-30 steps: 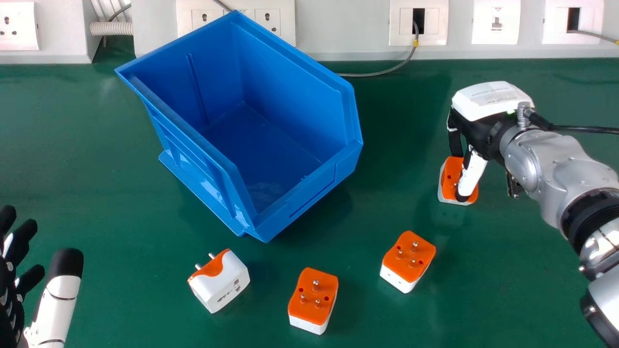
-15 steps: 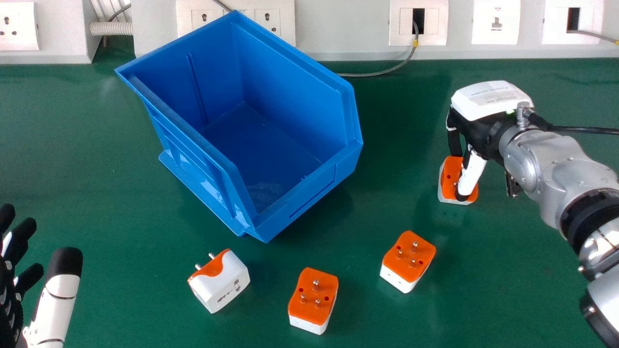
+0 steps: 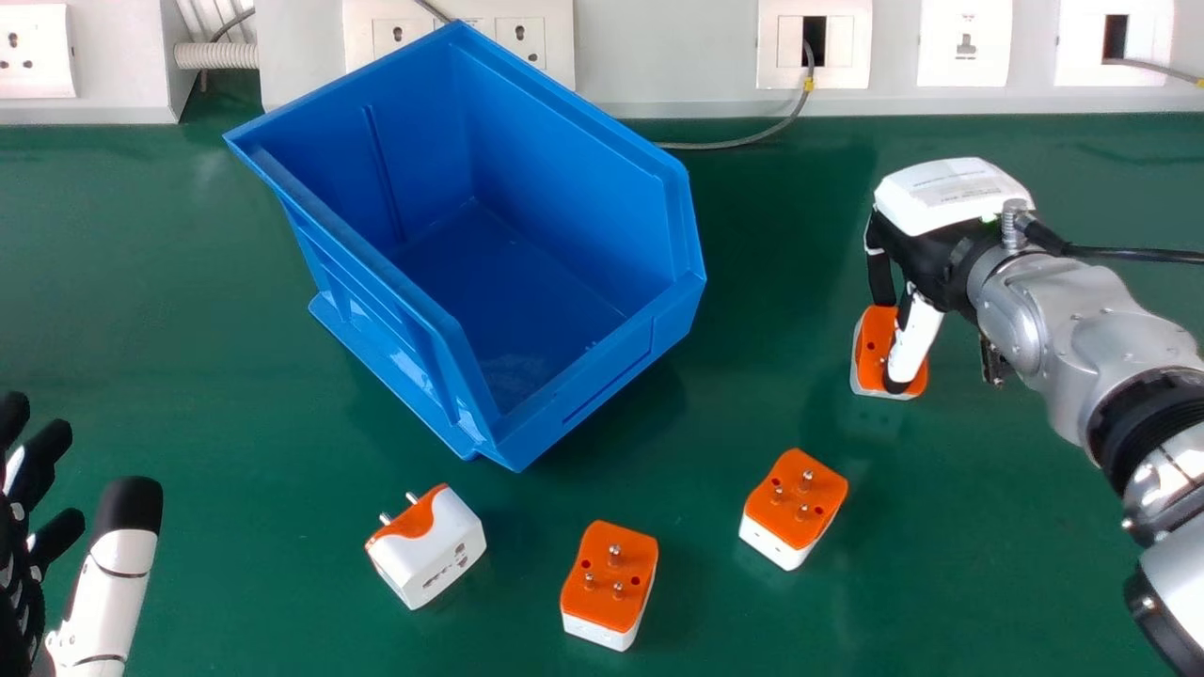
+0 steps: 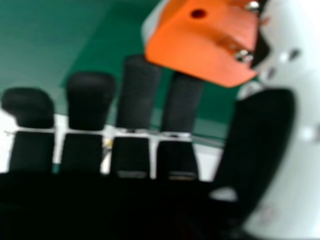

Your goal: Pick all objects and put in blue box

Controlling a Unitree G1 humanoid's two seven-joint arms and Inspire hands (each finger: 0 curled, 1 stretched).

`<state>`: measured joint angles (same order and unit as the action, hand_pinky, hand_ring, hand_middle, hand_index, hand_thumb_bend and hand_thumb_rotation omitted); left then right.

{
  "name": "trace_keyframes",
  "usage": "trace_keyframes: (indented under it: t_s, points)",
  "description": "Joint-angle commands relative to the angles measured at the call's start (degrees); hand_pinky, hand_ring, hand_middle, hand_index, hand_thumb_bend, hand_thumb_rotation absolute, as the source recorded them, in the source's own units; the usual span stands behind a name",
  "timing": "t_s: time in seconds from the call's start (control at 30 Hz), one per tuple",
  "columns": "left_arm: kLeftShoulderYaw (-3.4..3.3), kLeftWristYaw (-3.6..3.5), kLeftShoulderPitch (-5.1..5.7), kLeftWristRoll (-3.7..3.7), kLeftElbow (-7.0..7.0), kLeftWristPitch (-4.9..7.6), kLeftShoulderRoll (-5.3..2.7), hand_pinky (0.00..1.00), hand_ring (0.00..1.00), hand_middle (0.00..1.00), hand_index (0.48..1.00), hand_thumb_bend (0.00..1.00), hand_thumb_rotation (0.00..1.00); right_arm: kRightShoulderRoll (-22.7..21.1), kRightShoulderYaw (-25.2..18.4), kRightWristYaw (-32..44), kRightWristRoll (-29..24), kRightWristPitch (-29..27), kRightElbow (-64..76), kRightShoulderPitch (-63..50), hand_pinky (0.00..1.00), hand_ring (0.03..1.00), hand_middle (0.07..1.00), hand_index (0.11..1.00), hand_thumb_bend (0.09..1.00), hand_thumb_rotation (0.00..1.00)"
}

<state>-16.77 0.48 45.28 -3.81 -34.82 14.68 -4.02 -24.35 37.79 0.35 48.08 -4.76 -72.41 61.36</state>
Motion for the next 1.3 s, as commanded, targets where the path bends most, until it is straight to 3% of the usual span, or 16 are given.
trace_keyframes:
  t_s: [0.0, 0.13, 0.37, 0.6, 0.87, 1.03, 1.17, 1.27]
  points:
    - [-0.14, 0.53, 0.32, 0.35, -1.43, 0.20, -0.35, 0.89, 0.95, 0.92, 0.946, 0.71, 0.81, -0.57, 0.02, -1.09, 0.43, -0.43, 0.15, 1.34, 0.13, 0.170, 0.216, 0.469, 0.506, 0.13]
    - [0.00, 0.41, 0.39, 0.48, -1.71, 0.06, -0.32, 0.89, 0.95, 0.92, 0.946, 0.71, 0.81, -0.84, -0.09, -0.51, 0.00, -0.75, 0.38, 1.61, 0.11, 0.156, 0.204, 0.469, 0.506, 0.13]
    - [0.31, 0.63, 0.43, -0.61, -1.68, -0.19, -0.31, 0.89, 0.95, 0.92, 0.946, 0.72, 0.81, -1.34, -0.85, -0.46, -0.67, -1.14, 0.85, 1.91, 0.11, 0.152, 0.209, 0.468, 0.505, 0.13]
    - [0.42, 0.64, 0.40, -0.99, -1.40, -0.44, -0.21, 0.90, 0.96, 0.93, 0.951, 0.71, 0.81, -2.16, -1.18, -0.44, -0.79, -1.34, 1.60, 1.96, 0.09, 0.133, 0.191, 0.468, 0.505, 0.13]
    - [1.28, 0.13, -0.07, -0.46, -1.16, -0.58, 0.06, 0.92, 0.97, 0.93, 0.957, 0.71, 0.82, -3.73, -1.84, -0.35, -1.02, -2.65, 2.95, 1.96, 0.12, 0.172, 0.227, 0.468, 0.505, 0.13]
    - [1.00, -0.22, -0.82, 0.32, -0.78, -1.29, 0.66, 0.95, 0.98, 0.95, 0.958, 0.70, 0.82, -5.06, -2.82, -0.14, -1.22, -3.55, 5.00, 1.98, 0.15, 0.204, 0.307, 0.471, 0.512, 0.08]
    - [1.43, -0.04, -1.27, -0.15, -1.64, -2.13, 0.52, 0.98, 0.99, 0.96, 0.954, 0.69, 0.82, -6.04, -4.03, 0.09, -1.76, -3.96, 6.98, 1.79, 0.18, 0.244, 0.360, 0.481, 0.515, 0.04]
    - [1.39, 0.04, -1.84, -0.37, -1.31, -2.07, 0.71, 0.98, 0.99, 0.96, 0.953, 0.69, 0.82, -6.96, -5.27, 0.42, -2.29, -4.27, 9.33, 1.32, 0.18, 0.246, 0.365, 0.484, 0.515, 0.03]
